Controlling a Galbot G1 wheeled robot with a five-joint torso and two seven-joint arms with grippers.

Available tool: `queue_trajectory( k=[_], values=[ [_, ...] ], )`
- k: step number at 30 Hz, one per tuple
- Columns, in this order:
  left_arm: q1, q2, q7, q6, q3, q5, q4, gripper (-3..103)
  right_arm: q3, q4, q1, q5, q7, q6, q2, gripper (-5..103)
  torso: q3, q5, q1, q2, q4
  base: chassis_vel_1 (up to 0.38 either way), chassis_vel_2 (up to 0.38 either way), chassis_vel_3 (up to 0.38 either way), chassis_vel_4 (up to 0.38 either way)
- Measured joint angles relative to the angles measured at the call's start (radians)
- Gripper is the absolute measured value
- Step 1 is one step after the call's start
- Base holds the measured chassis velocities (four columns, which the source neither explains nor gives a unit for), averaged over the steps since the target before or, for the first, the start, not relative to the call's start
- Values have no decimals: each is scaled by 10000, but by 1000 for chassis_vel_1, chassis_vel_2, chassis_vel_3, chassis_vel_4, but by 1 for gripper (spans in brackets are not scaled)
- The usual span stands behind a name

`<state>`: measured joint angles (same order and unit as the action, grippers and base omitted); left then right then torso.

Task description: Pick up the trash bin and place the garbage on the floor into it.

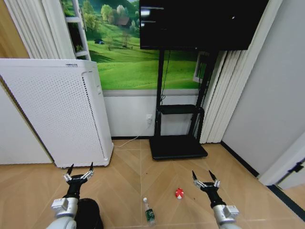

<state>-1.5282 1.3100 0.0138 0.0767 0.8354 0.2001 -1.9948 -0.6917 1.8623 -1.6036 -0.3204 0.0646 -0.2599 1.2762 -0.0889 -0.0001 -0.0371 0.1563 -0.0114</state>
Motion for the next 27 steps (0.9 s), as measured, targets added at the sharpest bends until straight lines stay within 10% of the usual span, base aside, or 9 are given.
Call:
queue_trajectory(
  k=[15,20,27],
  values=[
    [741,-2702,132,-1814,-783,-1340,544,100,-76,14,-17,-96,-7,-17,-112,100,-36,0,-16,49,-2,0,0,0,0],
    [329,-3507,430,-3500,-1694,828,-98,100,-79,-7,-4,-117,-5,-31,-134,100,-46,-1,-19,63,-2,0,0,0,0],
    [-167,-3934,639,-3955,-2166,1294,-220,100,-80,-23,48,-161,-6,-24,-153,100,-54,2,-22,73,0,0,0,0,0]
  ],
)
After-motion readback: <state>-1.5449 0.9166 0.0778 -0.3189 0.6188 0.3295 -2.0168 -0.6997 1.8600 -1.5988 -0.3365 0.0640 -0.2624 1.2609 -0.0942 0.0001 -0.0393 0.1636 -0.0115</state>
